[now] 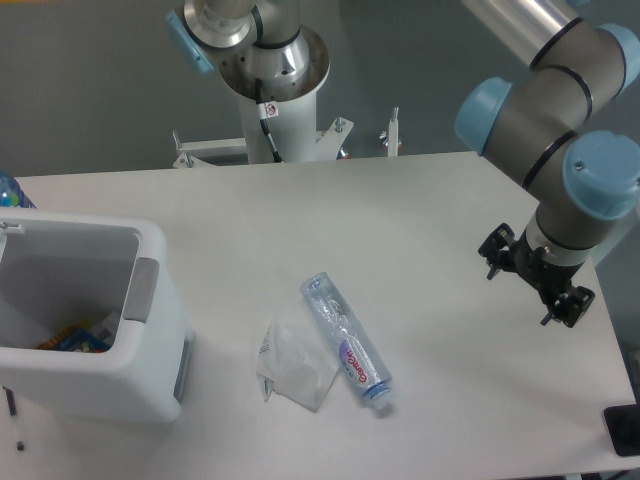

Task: Place the trash in the trash can
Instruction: 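Move the gripper from its rest pose toward the plastic water bottle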

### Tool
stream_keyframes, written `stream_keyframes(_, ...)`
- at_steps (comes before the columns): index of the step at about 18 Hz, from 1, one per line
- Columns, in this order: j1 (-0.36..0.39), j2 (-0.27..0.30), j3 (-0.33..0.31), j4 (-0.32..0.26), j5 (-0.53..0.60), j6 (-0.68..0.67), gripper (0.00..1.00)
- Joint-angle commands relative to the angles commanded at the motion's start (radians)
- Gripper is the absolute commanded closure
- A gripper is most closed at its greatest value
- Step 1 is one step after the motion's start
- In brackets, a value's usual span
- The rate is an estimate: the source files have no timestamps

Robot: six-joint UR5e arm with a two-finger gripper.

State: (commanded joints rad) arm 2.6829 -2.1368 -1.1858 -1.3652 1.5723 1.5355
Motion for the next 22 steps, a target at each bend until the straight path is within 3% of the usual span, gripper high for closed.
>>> stream_keyframes(11,-0.002,0.002,-0.003,0.005,-0.009,-0.037,0.00)
stream_keyframes(22,-0.087,-0.018,-0.020,0.005,-0.009,-0.638,0.00)
